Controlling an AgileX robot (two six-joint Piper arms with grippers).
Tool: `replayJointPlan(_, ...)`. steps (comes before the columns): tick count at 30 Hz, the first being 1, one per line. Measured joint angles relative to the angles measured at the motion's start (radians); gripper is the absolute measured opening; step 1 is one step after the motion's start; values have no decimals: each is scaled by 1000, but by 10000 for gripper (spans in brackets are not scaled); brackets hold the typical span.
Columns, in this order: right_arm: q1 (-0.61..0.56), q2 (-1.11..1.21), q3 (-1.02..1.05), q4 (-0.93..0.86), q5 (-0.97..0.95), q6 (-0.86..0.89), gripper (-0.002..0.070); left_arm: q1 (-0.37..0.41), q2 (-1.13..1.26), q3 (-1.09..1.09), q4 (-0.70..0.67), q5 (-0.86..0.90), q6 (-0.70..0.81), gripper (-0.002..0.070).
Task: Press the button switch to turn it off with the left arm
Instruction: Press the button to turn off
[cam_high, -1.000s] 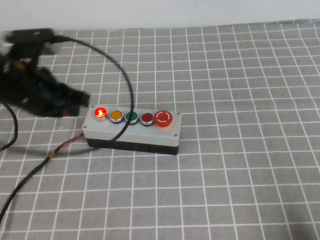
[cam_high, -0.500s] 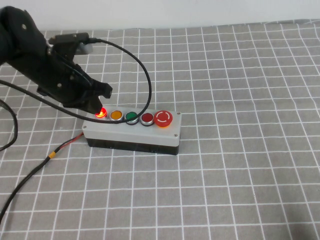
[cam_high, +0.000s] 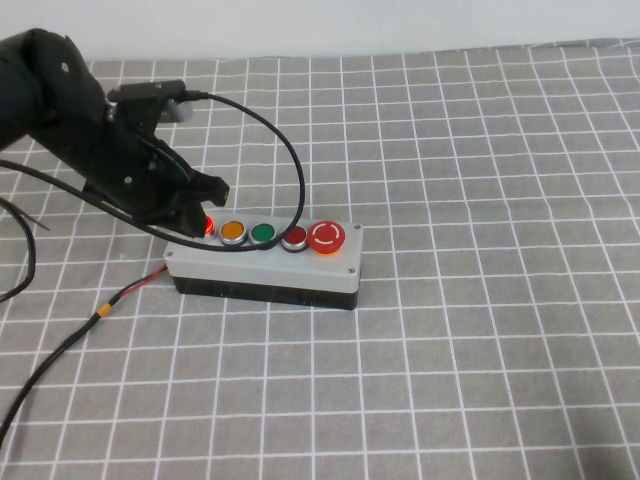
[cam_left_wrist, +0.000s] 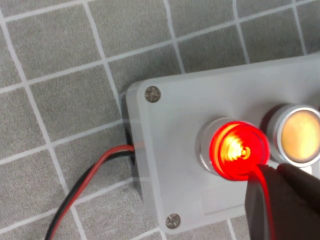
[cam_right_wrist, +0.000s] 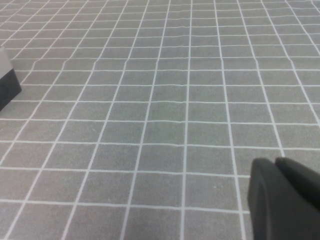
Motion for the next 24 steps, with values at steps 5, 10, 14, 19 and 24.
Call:
replayJointPlan(5,0,0,0,0,0,0,-17,0,12,0,0,-2,0,-3)
replayJointPlan(10,0,0,0,0,0,0,-17,0,19,-8,0,2,0,-3)
replayJointPlan(14,0,0,0,0,0,0,-17,0,21,-8,0,-5,8,-3)
replayJointPlan(19,0,0,0,0,0,0,-17,0,21,-12,-2,-24,8,-3)
replayJointPlan(24,0,0,0,0,0,0,-17,0,21,-12,16,-27,6,-3)
